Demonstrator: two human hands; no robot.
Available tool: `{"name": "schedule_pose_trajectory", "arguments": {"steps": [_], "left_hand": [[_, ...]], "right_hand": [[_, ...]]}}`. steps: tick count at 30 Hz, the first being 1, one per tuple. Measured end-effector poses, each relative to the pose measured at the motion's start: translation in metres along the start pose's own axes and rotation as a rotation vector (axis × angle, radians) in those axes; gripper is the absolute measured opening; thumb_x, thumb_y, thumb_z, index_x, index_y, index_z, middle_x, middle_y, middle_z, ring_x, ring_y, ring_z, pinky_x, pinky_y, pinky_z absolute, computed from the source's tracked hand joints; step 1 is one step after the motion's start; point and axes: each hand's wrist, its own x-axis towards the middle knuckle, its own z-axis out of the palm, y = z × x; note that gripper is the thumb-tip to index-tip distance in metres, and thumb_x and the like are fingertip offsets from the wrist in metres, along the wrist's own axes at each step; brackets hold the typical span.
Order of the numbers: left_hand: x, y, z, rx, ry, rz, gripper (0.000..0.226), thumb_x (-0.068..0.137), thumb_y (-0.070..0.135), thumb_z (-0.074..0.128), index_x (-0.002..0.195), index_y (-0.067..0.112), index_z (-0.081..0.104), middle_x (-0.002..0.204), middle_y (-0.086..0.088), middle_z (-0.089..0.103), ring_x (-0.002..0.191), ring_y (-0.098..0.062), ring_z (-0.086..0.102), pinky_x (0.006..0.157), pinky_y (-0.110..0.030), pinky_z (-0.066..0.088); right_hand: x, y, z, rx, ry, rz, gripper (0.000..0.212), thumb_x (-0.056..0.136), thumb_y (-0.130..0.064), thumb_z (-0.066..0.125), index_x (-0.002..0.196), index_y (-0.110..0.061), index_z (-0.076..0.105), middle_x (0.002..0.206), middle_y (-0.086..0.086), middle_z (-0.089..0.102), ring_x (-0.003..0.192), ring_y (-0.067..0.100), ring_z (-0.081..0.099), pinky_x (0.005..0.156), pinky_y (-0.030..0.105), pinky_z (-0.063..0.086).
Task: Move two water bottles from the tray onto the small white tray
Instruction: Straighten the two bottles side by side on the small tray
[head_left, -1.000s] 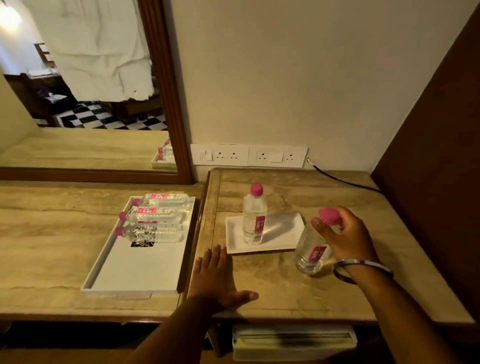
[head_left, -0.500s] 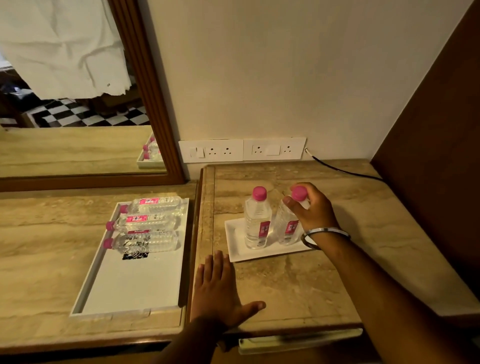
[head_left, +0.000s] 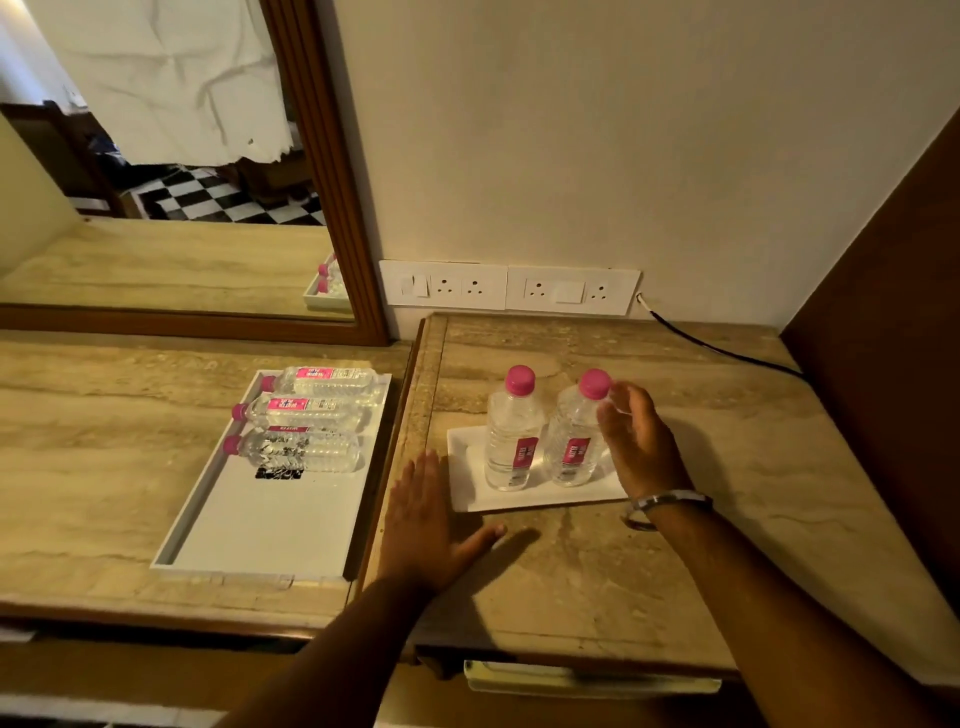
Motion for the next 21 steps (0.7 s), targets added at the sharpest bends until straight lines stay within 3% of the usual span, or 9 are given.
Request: {"name": "schedule_pose_trajectory", "arguments": {"steps": [4,7,9,12,16,21], "left_hand": [[0.044,0.033,0.006,-0.044,0.048,-0.008,0.113,0.081,0.072,0.072,0.159,0.015,0.014,0.168,-0.011,0.018,0.154,-0.029,0.008,0.125,-0.051,0.003],[0.059,0.042,0.019,0.020,0.040,0.005,0.102,0.080,0.077,0.067,0.154,0.019,0.030,0.159,-0.010,0.038,0.150,-0.033,0.021,0.122,-0.060,0.003],[0.061,0.043,0.027,0.030,0.062,-0.009,0.097,0.076,0.083,0.057,0.148,0.020,0.039,0.149,-0.008,0.050,0.144,-0.030,0.033,0.121,-0.064,0.008],[0.062,0.041,0.032,0.053,0.125,-0.003,0.085,0.075,0.082,0.053,0.137,0.024,0.047,0.135,-0.007,0.060,0.133,-0.028,0.045,0.118,-0.065,0.015],[0.068,0.038,0.029,0.057,0.115,0.040,0.082,0.074,0.080,0.053,0.132,0.022,0.050,0.128,-0.009,0.063,0.128,-0.030,0.050,0.118,-0.068,0.014],[0.073,0.040,0.022,0.041,0.082,0.058,0.095,0.070,0.082,0.051,0.137,0.014,0.051,0.131,-0.015,0.063,0.128,-0.035,0.051,0.117,-0.070,0.014]], "right_hand": [[-0.026,0.055,0.000,-0.023,-0.081,0.050,0.087,0.065,-0.077,0.056,0.136,-0.032,0.035,0.132,-0.005,0.052,0.119,0.018,0.051,0.090,0.035,0.048],[-0.028,0.072,0.013,-0.066,-0.069,0.025,0.091,0.054,-0.076,0.066,0.132,-0.047,0.029,0.125,-0.014,0.051,0.112,0.007,0.050,0.079,0.016,0.046],[-0.022,0.074,0.028,-0.107,-0.029,-0.011,0.098,0.051,-0.077,0.067,0.134,-0.039,0.031,0.123,-0.010,0.056,0.108,0.006,0.050,0.080,0.024,0.046],[-0.013,0.078,0.045,-0.236,0.098,-0.045,0.092,0.051,-0.069,0.071,0.128,-0.028,0.042,0.110,0.003,0.070,0.094,0.016,0.064,0.074,0.030,0.049],[-0.010,0.084,0.054,-0.356,0.174,-0.016,0.074,0.054,-0.069,0.067,0.115,-0.031,0.050,0.098,-0.003,0.070,0.086,0.019,0.067,0.070,0.036,0.058],[-0.015,0.084,0.058,-0.275,0.236,0.095,0.074,0.049,-0.064,0.068,0.111,-0.032,0.044,0.095,-0.001,0.069,0.083,0.021,0.068,0.065,0.040,0.060]]}}
